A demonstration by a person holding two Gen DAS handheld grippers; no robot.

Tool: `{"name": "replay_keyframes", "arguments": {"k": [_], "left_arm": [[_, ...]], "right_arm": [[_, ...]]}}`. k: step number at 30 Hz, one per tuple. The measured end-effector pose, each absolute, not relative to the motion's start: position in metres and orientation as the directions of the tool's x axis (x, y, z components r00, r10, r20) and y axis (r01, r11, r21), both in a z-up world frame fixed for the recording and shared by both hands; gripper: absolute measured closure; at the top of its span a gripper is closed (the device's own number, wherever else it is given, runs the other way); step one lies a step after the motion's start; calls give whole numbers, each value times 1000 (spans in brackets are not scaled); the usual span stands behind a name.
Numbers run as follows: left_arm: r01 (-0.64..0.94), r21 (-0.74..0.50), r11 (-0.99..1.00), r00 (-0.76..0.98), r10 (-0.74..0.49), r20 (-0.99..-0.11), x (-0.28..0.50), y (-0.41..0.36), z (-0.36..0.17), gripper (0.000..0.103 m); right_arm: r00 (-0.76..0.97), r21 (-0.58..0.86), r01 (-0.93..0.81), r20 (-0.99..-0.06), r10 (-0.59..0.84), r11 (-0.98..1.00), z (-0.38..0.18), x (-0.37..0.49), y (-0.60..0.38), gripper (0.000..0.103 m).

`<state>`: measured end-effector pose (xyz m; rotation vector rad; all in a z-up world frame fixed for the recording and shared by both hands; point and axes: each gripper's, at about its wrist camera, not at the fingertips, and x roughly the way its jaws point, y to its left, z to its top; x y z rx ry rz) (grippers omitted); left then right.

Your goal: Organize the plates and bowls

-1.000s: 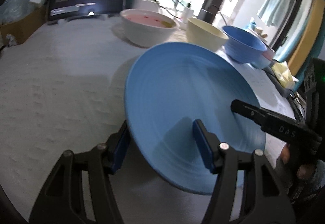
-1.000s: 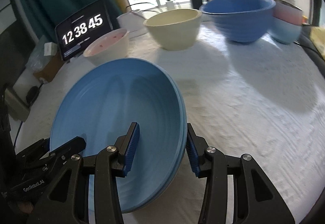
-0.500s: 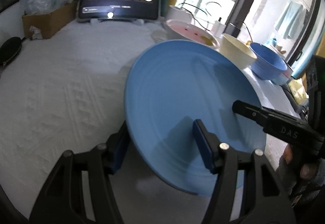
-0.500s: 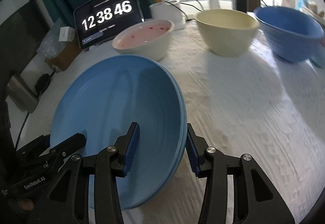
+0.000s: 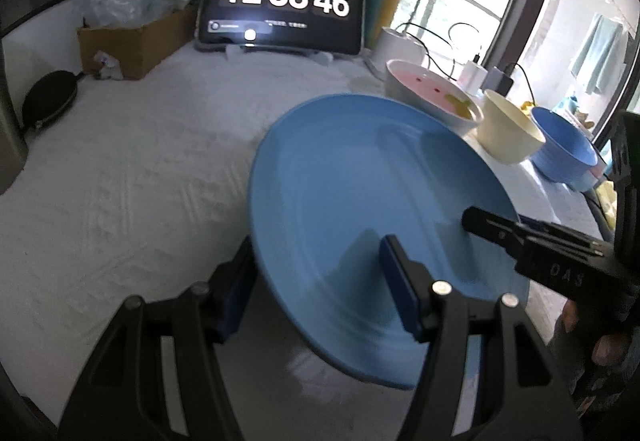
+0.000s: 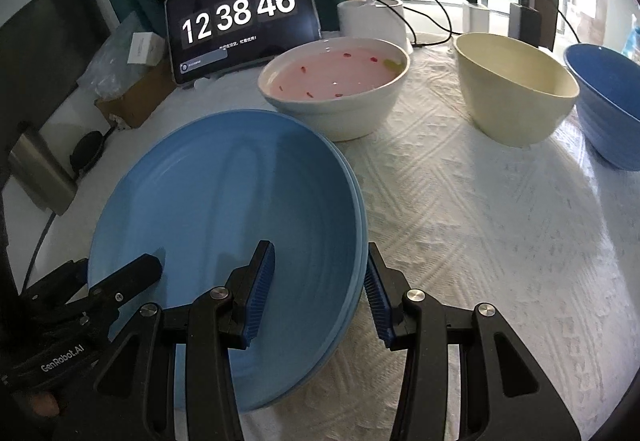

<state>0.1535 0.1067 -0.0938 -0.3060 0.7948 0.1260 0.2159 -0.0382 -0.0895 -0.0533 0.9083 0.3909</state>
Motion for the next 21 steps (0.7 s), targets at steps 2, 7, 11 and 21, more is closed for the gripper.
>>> {"name": "replay_keyframes", "arguments": {"k": [2, 7, 11, 21], "left_arm": [[-235, -210, 949, 699, 15, -715, 154, 108, -93, 40], [-260, -196, 946, 702, 46, -711, 154, 110, -93, 40], [-263, -191, 946, 702, 51, -711, 154, 109, -93, 40], [-301, -174, 938, 750, 120, -651, 141, 112, -72, 40]], "right_arm": [[552, 106, -359, -777, 302, 927, -89, 218, -34, 56], [565, 76, -365, -774, 286, 928, -90, 221, -25, 56], [561, 77, -362, -778, 283, 929, -90, 223, -25, 56], [568, 116, -365, -758, 320, 924, -81, 217, -34, 56]]}}
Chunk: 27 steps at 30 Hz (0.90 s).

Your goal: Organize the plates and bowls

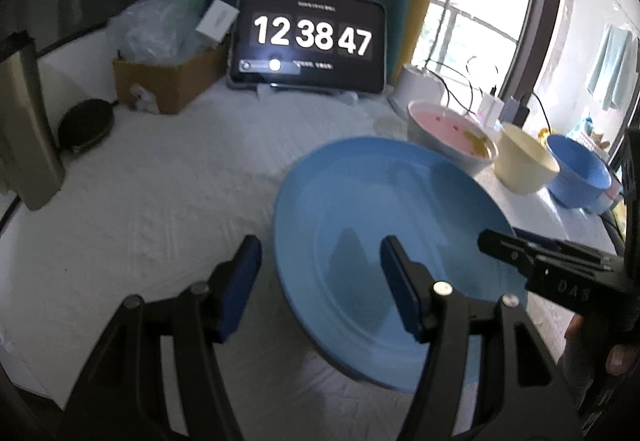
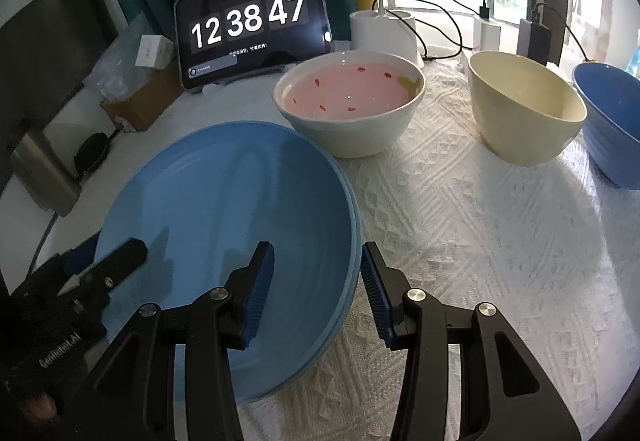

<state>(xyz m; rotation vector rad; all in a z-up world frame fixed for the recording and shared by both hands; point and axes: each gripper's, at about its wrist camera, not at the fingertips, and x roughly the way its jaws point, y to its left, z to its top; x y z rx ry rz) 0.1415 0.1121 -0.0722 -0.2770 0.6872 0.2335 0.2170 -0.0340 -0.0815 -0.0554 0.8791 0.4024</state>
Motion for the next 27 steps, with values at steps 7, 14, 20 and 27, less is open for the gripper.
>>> {"name": "replay_keyframes", "arguments": {"k": [7, 14, 20, 27], "left_arm": [[-291, -173, 941, 760, 117, -639, 138, 107, -65, 39], [-255, -161, 954, 789, 109, -605, 138, 88, -51, 38], [-193, -149, 970, 811, 72, -581, 145, 61, -39, 38], [-128, -123, 984, 824, 37, -565, 151, 29, -28, 37]], "right_arm": [[592, 108, -364, -740, 319, 925, -70, 208, -44, 56], [629, 90, -338, -719, 296, 937, -54, 197, -70, 56], [668, 86, -296, -694, 270, 951, -41, 188, -102, 56], [698, 90, -246, -674, 241, 965, -31, 182, -141, 56]]}}
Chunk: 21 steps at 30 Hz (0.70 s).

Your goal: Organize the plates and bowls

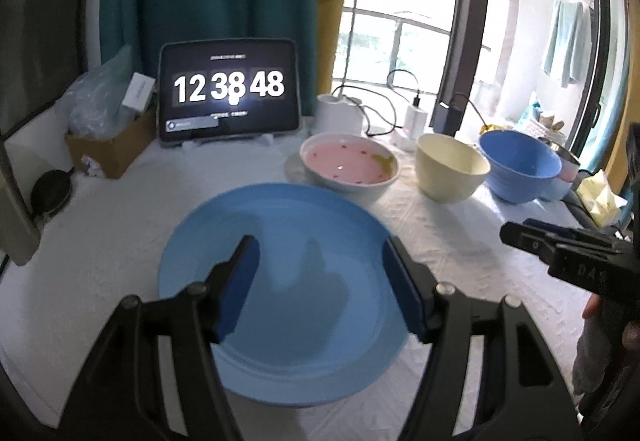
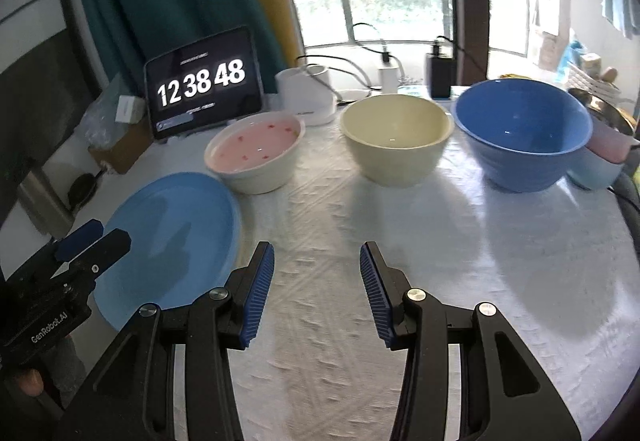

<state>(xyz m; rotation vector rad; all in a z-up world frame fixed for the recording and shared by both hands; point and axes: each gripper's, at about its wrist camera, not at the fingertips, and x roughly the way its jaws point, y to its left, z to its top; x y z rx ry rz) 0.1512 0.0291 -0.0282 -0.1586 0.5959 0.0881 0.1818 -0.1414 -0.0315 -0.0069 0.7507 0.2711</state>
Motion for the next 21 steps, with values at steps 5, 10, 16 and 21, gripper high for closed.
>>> {"name": "replay_keyframes", "arguments": {"k": [5, 10, 16, 21], "left_arm": [[-61, -125, 990, 831, -19, -556, 162, 6, -20, 37], [43, -137, 990, 832, -111, -543, 181, -35, -9, 37], [156, -157, 975, 820, -216, -529, 210, -90, 1, 37], [199, -169, 965, 828, -258, -498, 235, -129, 9, 37]], "right_arm": [[723, 78, -198, -662, 199, 977, -27, 181, -169, 56], [754, 63, -139, -641, 147, 988, -18, 181, -203, 56], [786, 32, -76, -614, 80, 997, -7, 185, -240, 56], [801, 19, -29, -598, 35, 999, 1, 191, -270, 56]]}}
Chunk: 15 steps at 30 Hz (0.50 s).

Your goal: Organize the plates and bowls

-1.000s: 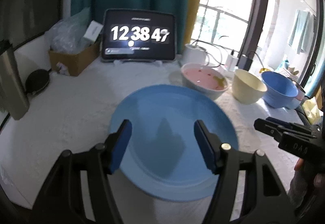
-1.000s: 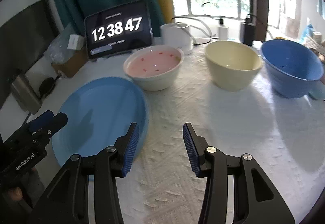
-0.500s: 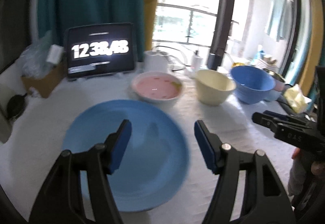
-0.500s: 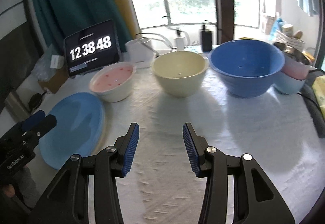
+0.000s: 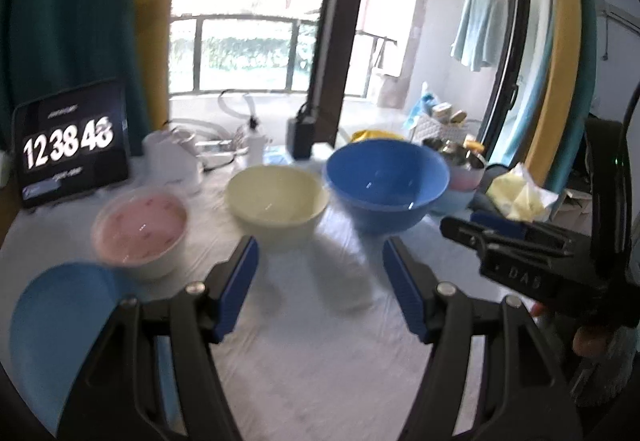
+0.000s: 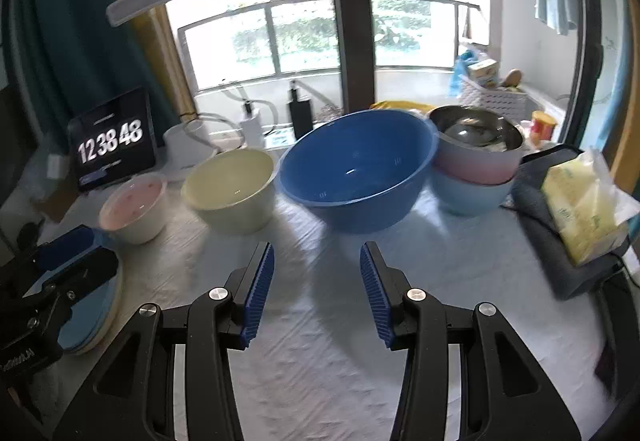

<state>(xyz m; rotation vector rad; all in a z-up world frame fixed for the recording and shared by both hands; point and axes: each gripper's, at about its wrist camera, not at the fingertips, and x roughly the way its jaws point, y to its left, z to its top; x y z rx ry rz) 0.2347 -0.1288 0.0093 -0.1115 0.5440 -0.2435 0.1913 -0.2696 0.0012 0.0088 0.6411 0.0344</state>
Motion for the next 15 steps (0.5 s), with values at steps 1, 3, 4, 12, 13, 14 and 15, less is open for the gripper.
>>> {"name": "replay_keyframes", "arguments": {"k": [1, 3, 4, 12, 13, 14, 15], "left_arm": [[202, -170, 964, 830, -261, -493, 240, -135, 11, 37], [213, -176, 961, 830, -273, -487, 251, -146, 11, 37], [214, -175, 961, 826, -274, -493, 256, -150, 11, 37], [206, -212, 955, 802, -289, -523, 293, -169, 0, 37], [195, -217, 957, 804, -282, -523, 298, -170, -1, 37], [185, -220, 958, 804, -276, -527, 302, -170, -3, 37], [175, -226, 958, 799, -273, -536, 309, -172, -5, 37]], "right_arm": [[803, 14, -22, -596, 26, 1000, 3, 194, -274, 56], [809, -2, -6, -588, 3, 1000, 7, 198, -284, 56], [812, -7, 3, -584, -6, 1000, 8, 201, -288, 56], [822, 57, 68, -570, -24, 996, 15, 231, -325, 56], [820, 74, 69, -573, -14, 995, 14, 235, -328, 56], [817, 90, 75, -576, -10, 993, 12, 242, -332, 56], [816, 97, 82, -578, -11, 992, 10, 247, -334, 56]]}}
